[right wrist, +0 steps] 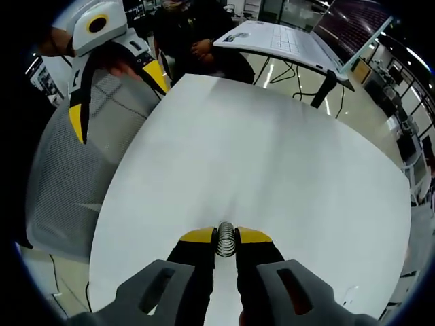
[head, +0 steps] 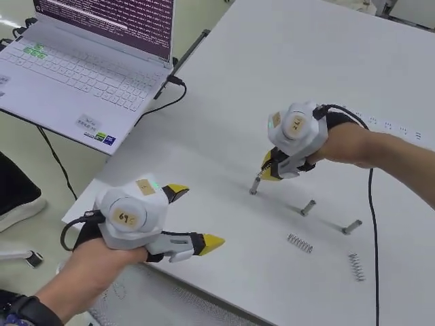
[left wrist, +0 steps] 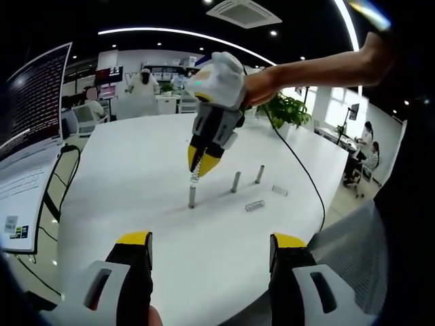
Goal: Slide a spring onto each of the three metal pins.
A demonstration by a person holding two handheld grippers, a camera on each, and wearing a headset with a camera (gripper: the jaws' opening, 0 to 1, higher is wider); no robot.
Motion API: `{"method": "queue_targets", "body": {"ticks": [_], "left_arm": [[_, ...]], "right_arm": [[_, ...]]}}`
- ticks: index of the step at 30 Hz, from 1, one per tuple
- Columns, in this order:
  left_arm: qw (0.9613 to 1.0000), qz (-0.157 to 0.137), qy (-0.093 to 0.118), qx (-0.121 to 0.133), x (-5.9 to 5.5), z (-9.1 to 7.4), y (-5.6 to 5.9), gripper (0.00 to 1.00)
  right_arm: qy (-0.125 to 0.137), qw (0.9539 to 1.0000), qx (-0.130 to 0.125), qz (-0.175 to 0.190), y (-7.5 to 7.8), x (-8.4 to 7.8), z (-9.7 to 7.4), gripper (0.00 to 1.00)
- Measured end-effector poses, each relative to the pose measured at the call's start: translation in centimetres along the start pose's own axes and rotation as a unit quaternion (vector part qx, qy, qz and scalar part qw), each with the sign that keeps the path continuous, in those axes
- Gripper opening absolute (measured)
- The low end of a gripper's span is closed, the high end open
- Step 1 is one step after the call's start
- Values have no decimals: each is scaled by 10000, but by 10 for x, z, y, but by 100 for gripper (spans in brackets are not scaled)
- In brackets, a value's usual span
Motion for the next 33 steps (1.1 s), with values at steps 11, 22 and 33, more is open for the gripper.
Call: {"method": "queue_targets", "body": {"ticks": [11, 22, 33], "left_arm": [[10000, -68, -11, 56, -3, -2, -5, 66], [9999, -124, -38, 85, -5, -3, -6, 65], [9999, -136, -65, 82, -6, -1, -7, 65]], "right_arm": [[-167, 9997, 107, -168, -2, 4, 7, 9], [-303, 9989, 164, -304, -2, 3, 14, 9], [-455, 9976, 249, -451, 2, 3, 24, 9]]}}
Point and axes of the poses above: the centre of the closed fingertips' face, and the gripper's own axes: z roughly forward along the fingers, y roughly to its right, x roughly out of its top, the point moved 8 cm from there along -z, roughly backward along the fingers, and after that the axes turned 7 degrees about -y, right-handed, at the moved point
